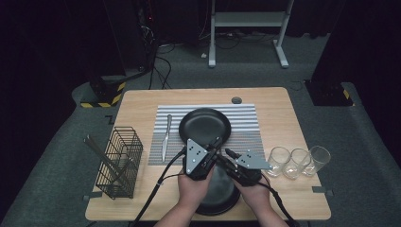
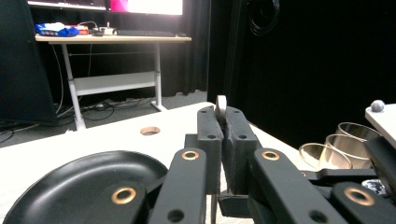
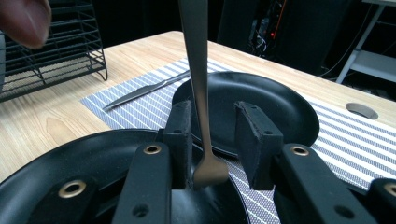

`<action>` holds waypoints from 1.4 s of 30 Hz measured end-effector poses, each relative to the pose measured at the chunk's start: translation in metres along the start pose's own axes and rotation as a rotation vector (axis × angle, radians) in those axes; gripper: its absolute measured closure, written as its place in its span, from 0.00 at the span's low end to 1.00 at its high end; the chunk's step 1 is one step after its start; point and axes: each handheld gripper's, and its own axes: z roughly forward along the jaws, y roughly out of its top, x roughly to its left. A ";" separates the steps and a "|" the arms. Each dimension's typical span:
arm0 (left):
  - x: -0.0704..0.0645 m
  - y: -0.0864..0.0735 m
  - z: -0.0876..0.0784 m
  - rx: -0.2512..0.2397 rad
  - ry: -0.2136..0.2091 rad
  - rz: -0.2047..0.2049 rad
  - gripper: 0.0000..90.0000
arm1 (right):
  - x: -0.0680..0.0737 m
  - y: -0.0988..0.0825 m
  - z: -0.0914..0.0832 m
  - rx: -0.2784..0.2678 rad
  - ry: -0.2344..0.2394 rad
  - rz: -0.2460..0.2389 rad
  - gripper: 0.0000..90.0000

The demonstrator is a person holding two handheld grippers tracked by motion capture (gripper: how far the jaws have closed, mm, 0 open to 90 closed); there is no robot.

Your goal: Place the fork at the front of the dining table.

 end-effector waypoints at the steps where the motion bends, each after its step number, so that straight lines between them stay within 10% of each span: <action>1: 0.000 0.000 0.000 0.000 0.000 0.000 0.96 | 0.000 0.000 0.000 -0.004 0.001 0.004 0.76; 42: -0.001 0.001 0.000 0.003 -0.008 -0.009 0.95 | 0.007 -0.002 0.007 -0.020 0.007 -0.011 0.93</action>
